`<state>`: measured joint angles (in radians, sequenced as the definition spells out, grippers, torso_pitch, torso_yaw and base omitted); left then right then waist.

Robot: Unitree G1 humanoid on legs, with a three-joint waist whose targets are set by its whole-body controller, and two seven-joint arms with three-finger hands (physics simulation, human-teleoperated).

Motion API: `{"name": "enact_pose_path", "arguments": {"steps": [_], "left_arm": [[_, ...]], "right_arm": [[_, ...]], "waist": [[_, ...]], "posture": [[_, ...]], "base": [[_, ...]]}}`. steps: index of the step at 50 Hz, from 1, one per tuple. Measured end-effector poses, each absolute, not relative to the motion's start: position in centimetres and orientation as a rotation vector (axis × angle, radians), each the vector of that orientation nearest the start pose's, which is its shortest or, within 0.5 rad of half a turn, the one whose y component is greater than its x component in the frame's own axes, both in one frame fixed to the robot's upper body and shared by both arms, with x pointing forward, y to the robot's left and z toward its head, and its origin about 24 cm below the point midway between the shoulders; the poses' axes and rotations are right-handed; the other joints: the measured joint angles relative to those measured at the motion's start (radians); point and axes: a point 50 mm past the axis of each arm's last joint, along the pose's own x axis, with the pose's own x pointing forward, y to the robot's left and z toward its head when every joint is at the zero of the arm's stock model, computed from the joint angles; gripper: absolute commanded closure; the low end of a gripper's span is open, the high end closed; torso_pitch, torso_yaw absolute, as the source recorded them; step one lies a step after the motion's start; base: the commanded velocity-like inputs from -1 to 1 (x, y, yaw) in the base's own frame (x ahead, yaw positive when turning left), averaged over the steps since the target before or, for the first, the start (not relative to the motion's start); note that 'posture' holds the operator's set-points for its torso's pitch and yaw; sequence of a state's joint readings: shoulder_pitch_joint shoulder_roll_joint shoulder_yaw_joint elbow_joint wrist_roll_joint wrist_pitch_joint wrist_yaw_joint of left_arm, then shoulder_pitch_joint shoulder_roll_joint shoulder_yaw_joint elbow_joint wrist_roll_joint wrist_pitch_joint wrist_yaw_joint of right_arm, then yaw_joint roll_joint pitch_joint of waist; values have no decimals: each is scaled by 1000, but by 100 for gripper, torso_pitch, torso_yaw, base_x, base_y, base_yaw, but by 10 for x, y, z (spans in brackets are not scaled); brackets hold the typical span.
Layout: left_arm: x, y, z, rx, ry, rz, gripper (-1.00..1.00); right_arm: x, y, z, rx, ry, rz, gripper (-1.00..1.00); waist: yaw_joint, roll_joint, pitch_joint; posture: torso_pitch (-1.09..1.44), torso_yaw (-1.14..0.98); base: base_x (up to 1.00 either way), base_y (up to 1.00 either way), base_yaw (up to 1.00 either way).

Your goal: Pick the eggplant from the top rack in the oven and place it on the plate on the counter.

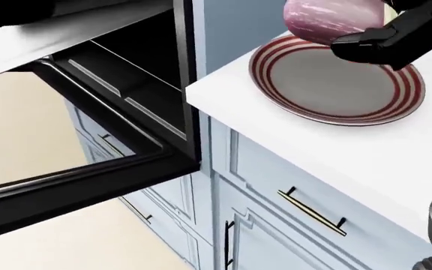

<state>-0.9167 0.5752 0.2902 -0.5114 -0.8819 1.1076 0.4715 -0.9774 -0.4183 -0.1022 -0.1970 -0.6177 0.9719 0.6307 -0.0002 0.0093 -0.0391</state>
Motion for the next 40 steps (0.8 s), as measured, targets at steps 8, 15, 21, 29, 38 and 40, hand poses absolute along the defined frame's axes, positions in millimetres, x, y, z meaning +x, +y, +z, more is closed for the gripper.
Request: {"name": "enact_pose_path", "arguments": {"steps": [8, 15, 21, 29, 38, 40], "left_arm": [[272, 180, 293, -26, -239, -43, -100], [272, 180, 297, -33, -266, -40, -100], [272, 185, 303, -28, -285, -26, -100], [274, 184, 299, -21, -268, -31, -100], [274, 183, 294, -23, -263, -40, -100], [275, 184, 291, -27, -258, -36, -100]], "right_arm": [[345, -214, 310, -678, -18, -144, 100], [372, -221, 285, -752, 95, -184, 100], [372, -216, 266, -778, 147, -142, 100], [384, -217, 255, -786, 157, -172, 100], [389, -205, 229, -789, 165, -128, 58], [390, -206, 224, -780, 175, -129, 27]], "waist": [[1, -3, -18], [3, -3, -29], [5, 6, -27], [-2, 9, -29], [-3, 9, -34], [-1, 8, -35]], "posture": [[-17, 0], [-17, 0], [-17, 0], [-17, 0], [-17, 0], [-17, 0]], "base": [[0, 0, 0], [0, 0, 0], [0, 0, 0], [0, 0, 0], [0, 0, 0], [0, 0, 0]]}}
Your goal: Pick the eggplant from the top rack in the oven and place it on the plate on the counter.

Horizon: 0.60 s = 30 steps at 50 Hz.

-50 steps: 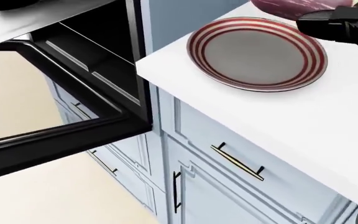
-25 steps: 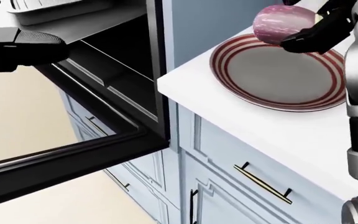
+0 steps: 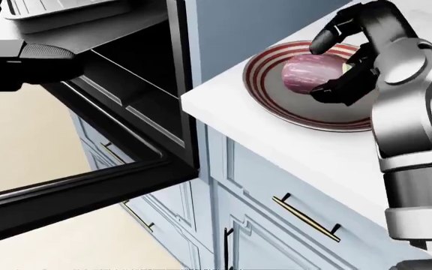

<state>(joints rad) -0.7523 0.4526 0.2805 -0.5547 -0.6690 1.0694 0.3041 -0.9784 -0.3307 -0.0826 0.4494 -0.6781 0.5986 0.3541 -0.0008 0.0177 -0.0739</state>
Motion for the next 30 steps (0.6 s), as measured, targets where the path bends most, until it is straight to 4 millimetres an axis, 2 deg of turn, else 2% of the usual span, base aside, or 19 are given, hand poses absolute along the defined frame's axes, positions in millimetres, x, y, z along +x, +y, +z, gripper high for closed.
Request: {"name": "enact_pose_path", "arguments": {"steps": [2, 6, 12, 19, 21, 26, 30], "left_arm": [[276, 184, 290, -29, -255, -30, -100], [276, 186, 290, -31, -255, -25, -100], [276, 186, 291, -30, -264, -23, -100], [275, 184, 295, -26, -271, -28, -100], [275, 184, 296, -26, -272, -29, -100], [269, 189, 294, -28, -278, -20, -100], [261, 203, 294, -14, -282, 9, -100]], "right_arm": [[391, -206, 219, -774, 183, -133, 7], [392, -208, 213, -771, 194, -145, -18], [390, -216, 220, -787, 189, -178, -41], [374, -228, 258, -789, 107, -225, -36], [365, -227, 271, -789, 68, -226, -44], [326, -222, 287, -792, -34, -197, -39], [271, -231, 308, -800, -122, -199, -41]], "waist": [[0, -2, -1], [3, -3, -3], [8, -6, -8], [11, -10, -6], [11, -12, -6], [13, -17, -4], [16, -20, 7]], "posture": [[-17, 0], [-17, 0], [-17, 0], [-17, 0], [-17, 0], [-17, 0], [-17, 0]], "base": [[0, 0, 0], [0, 0, 0], [0, 0, 0], [0, 0, 0], [0, 0, 0], [0, 0, 0], [0, 0, 0]]}}
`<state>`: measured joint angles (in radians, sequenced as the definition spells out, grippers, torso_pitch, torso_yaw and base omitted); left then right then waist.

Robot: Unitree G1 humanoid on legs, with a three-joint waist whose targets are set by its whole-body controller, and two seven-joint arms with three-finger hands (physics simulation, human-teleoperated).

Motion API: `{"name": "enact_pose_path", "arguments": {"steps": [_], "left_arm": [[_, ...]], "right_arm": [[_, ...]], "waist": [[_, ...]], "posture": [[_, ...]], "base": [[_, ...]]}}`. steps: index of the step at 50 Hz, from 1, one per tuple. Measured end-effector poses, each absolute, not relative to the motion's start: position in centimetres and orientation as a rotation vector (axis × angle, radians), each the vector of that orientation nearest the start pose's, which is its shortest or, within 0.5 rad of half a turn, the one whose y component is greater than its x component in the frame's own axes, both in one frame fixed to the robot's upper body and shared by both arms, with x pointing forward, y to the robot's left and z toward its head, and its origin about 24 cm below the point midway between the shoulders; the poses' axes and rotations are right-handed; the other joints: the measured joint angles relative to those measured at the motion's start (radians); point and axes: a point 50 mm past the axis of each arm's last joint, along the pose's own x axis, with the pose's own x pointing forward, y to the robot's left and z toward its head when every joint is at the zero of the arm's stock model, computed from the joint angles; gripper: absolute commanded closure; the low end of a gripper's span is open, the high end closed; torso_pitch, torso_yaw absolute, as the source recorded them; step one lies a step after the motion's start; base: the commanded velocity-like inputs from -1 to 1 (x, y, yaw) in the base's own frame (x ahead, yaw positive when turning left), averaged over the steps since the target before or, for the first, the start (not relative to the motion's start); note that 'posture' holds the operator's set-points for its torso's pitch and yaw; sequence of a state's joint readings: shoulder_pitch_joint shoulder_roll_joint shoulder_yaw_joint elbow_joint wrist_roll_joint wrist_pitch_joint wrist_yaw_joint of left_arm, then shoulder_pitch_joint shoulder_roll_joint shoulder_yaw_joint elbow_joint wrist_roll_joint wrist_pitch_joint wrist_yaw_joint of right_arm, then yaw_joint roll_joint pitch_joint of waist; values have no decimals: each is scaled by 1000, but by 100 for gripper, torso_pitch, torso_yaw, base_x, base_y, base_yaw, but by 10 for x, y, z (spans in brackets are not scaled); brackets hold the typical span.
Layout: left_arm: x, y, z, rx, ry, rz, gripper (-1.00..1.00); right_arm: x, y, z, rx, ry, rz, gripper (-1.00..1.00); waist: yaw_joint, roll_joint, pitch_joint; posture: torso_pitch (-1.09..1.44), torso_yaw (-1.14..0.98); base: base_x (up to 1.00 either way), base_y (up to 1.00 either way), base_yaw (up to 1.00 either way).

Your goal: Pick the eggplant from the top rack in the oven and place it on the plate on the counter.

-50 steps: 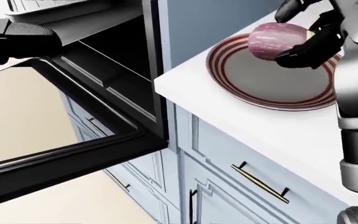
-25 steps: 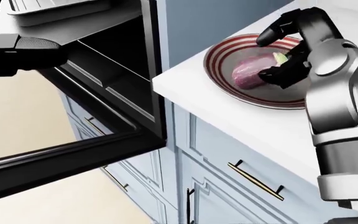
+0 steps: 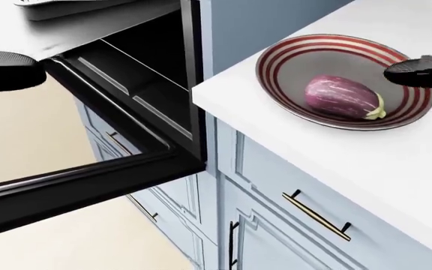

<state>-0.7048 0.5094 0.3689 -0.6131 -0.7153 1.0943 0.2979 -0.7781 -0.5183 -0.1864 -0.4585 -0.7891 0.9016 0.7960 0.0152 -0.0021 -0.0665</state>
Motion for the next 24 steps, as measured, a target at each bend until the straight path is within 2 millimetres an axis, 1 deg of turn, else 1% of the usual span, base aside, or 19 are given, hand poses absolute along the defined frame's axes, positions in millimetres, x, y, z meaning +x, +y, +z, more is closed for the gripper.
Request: {"name": "enact_pose_path", "arguments": {"steps": [2, 4, 5, 7, 10, 11, 12, 13, 16, 19, 22, 24], "left_arm": [[254, 212, 297, -10, -292, 26, -100], [246, 224, 301, -12, -309, 60, -100], [241, 230, 302, -11, -317, 80, -100], [234, 238, 303, -9, -329, 107, -100], [226, 247, 300, -6, -329, 121, -100], [225, 250, 300, -7, -326, 121, -100], [223, 253, 300, -13, -326, 124, -100], [220, 256, 300, -20, -330, 134, -100], [198, 264, 294, -7, -366, 178, -100], [175, 272, 298, 9, -419, 209, -100], [160, 284, 304, -12, -458, 251, -100], [152, 289, 310, -17, -473, 269, -100]], "right_arm": [[238, -242, 316, -785, -165, -229, -45], [209, -257, 321, -770, -183, -281, -49], [197, -265, 322, -755, -186, -308, -53], [180, -275, 323, -727, -186, -347, -58], [164, -286, 321, -678, -184, -368, -65], [160, -290, 318, -659, -182, -371, -73], [155, -293, 314, -631, -182, -375, -76], [149, -295, 308, -598, -185, -378, -87], [131, -300, 289, -526, -187, -406, -100], [111, -309, 283, -471, -202, -450, -100], [95, -315, 288, -459, -239, -476, -100], [89, -316, 287, -451, -258, -483, -100]], "waist": [[1, -4, 4], [-1, -8, 4], [-3, -10, 4], [-8, -10, 3], [-11, -7, 2], [-11, -7, 3], [-10, -8, 3], [-11, -9, 4], [-15, -6, 11], [-14, -3, 22], [-12, -1, 25], [-12, -6, 26]], "posture": [[-17, 0], [-17, 0], [-17, 0], [-17, 0], [-17, 0], [-17, 0], [-17, 0], [-17, 0], [-17, 0], [-17, 0], [-17, 0], [-17, 0]], "base": [[0, 0, 0], [0, 0, 0], [0, 0, 0], [0, 0, 0], [0, 0, 0], [0, 0, 0], [0, 0, 0], [0, 0, 0], [0, 0, 0], [0, 0, 0], [0, 0, 0], [0, 0, 0]]}}
